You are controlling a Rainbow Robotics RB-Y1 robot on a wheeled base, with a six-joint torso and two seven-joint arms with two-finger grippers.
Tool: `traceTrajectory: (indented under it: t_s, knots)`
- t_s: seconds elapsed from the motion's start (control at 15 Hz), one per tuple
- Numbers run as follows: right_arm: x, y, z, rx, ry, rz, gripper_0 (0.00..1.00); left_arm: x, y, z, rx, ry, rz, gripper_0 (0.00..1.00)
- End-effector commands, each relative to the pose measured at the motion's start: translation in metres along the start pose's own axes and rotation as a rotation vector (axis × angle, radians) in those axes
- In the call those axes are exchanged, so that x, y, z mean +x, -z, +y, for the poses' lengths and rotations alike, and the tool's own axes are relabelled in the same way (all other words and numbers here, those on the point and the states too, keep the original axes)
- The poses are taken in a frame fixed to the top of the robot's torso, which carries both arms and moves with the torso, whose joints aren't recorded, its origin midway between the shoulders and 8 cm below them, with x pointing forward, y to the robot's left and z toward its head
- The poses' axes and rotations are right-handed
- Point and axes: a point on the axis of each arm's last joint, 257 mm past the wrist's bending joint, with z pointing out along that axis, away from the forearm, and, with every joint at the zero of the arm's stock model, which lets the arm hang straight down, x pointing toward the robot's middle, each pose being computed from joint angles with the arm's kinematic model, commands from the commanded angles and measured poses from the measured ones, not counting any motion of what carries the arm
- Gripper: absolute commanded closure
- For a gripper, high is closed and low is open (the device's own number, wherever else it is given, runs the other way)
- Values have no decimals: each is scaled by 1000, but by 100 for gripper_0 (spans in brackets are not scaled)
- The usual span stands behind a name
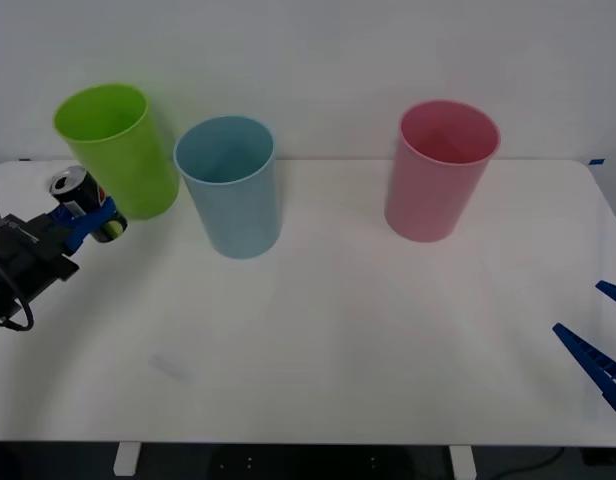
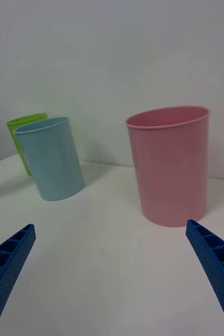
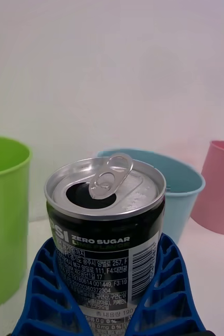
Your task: Grasp the object on the table and drop it into the matching bin: aluminum can to the light blue bin, PET bottle to the pink bin.
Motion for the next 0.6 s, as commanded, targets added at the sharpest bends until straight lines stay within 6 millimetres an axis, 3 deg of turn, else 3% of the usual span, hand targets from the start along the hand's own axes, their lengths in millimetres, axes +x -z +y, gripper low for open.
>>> traceTrajectory:
  t_s: [0.07,0.6]
  knots:
    - [0,0,0,0,0,0,0,-22,-6,-3,14,4,-39,100]
    - [0,0,0,0,0,0,0,-75,-45,-7,41,-6,-122,100]
